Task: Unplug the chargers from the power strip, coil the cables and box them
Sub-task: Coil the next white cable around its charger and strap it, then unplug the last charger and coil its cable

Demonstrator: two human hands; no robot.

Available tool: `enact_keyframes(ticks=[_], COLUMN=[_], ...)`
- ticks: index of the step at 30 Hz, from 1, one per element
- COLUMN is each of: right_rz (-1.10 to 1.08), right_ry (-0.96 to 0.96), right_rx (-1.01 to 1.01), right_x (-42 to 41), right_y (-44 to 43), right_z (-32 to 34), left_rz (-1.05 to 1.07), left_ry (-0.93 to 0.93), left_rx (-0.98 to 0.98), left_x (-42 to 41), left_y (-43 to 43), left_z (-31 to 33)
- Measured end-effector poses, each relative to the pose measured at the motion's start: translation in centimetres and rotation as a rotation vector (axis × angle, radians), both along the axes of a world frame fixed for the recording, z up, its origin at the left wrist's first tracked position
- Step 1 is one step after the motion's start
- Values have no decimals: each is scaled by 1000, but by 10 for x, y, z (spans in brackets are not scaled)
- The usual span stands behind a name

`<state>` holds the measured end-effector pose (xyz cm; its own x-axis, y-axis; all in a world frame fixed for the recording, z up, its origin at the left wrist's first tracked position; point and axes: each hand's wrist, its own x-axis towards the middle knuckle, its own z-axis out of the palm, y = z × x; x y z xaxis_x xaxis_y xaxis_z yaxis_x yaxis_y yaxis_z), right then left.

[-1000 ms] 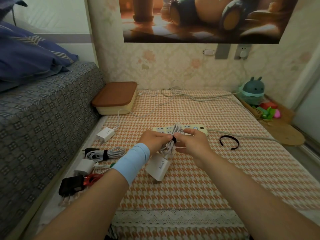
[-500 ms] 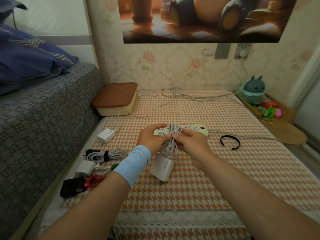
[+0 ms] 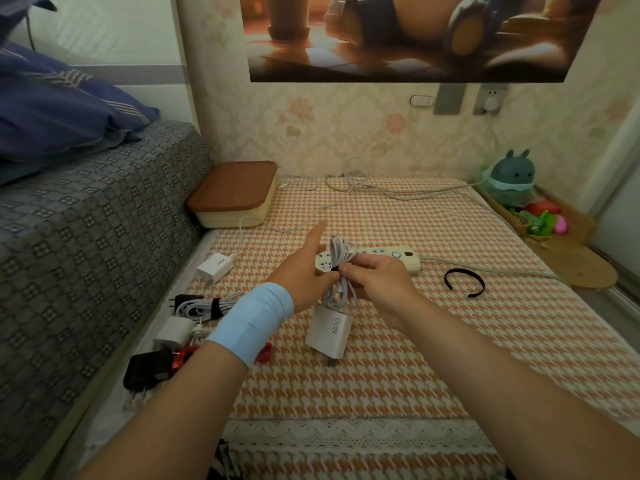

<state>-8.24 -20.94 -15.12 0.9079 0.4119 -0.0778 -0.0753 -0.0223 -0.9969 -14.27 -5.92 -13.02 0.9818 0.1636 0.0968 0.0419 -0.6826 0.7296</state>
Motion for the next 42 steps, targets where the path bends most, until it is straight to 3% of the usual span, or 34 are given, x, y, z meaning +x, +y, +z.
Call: enact_keyframes(ticks=[4, 8, 12, 14, 19, 21, 26, 35, 42], right_rz=[58, 73, 336, 364, 290, 264, 294, 397, 477], right_ry=[12, -10, -85, -162, -188, -237, -569, -528, -563], right_rx=[-14, -95, -469, -576, -604, -545, -600, -710, -826], right_x=[4, 4, -15, -19, -18, -17, -13, 10, 21], right_y=[5, 9, 10, 14, 33, 45, 92, 159, 166], right_z=[-2, -2, -9, -14, 0, 7, 29, -7, -27], left_rz=[-48, 89, 179, 201, 273, 313, 408, 524, 586], left_ry=[-86, -127, -119, -113, -100, -98, -74, 191, 413], left_rx=[-273, -242, -113, -85, -23, -88, -117, 32, 454], left_x=[1, 9, 6, 2, -18, -30, -59, -70, -57], left_y=[10, 16, 28, 36, 70, 88, 135, 193, 196], left_z=[3, 8, 9, 12, 22, 24, 14, -32, -32])
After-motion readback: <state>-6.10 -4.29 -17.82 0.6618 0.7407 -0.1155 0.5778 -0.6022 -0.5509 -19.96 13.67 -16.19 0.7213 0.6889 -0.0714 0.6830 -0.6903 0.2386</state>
